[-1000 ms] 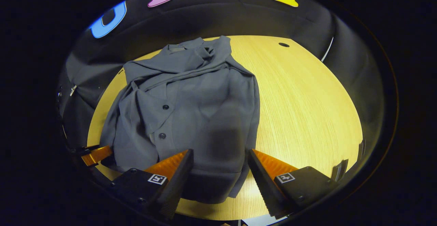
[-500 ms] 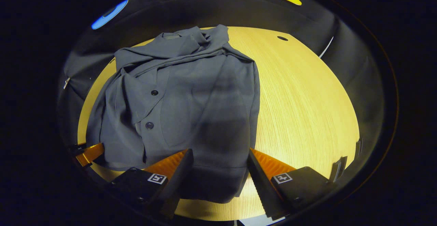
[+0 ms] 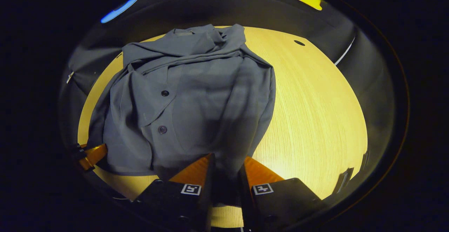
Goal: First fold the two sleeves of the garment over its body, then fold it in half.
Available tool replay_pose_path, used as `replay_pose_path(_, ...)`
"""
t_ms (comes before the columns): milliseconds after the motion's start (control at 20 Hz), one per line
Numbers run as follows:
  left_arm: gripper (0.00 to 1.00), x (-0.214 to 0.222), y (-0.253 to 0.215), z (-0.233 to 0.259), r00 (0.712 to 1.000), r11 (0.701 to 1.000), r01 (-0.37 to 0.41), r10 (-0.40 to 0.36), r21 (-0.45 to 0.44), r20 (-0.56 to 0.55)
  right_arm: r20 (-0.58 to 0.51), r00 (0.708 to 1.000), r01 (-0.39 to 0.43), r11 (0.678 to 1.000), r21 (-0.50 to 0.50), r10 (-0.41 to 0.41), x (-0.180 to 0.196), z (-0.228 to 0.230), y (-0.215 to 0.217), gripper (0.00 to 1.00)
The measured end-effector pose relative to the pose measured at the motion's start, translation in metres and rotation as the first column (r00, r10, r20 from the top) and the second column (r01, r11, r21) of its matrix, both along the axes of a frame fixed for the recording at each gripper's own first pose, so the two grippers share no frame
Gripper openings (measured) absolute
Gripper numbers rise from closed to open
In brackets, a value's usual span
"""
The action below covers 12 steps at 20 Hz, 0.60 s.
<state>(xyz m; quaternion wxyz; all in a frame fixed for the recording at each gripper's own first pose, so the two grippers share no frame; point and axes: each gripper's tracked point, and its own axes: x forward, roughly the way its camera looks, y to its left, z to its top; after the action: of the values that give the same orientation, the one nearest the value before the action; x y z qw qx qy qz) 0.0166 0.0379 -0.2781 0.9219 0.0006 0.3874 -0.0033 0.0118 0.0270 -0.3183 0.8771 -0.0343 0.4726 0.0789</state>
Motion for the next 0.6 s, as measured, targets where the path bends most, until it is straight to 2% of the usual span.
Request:
replay_pose_path(100, 0.07, 0.000, -0.001, 0.000, 1.000, 1.000, 0.001, -0.001, -0.006, -0.004, 0.002, 1.000, 0.017, 1.000, 0.024, -0.017, -0.001, 0.000, -0.002, 0.13)
replay_pose_path(150, 0.06, 0.001, -0.001, 0.000, 1.000, 1.000, 0.005, -0.005, -0.011, -0.005, -0.001, 1.000, 0.015, 0.999, 0.042, -0.015, 0.000, 0.002, -0.002, 0.10)
replay_pose_path(250, 0.06, 0.001, -0.001, 0.001, 1.000, 0.999, 0.008, -0.007, -0.032, 0.002, -0.018, 1.000, 0.012, 0.996, 0.090, -0.011, 0.002, 0.000, -0.001, 0.06)
replay_pose_path(400, 0.06, 0.001, 0.000, 0.003, 1.000, 0.997, -0.004, 0.004, -0.074, 0.001, -0.041, 0.998, 0.058, 0.987, 0.152, -0.053, 0.001, 0.003, -0.004, 0.05)
replay_pose_path(600, 0.05, 0.002, 0.000, 0.017, 0.999, 0.993, -0.037, 0.041, -0.116, 0.027, 0.003, 1.000, 0.020, 0.990, 0.137, -0.020, 0.007, 0.016, -0.005, 0.06)
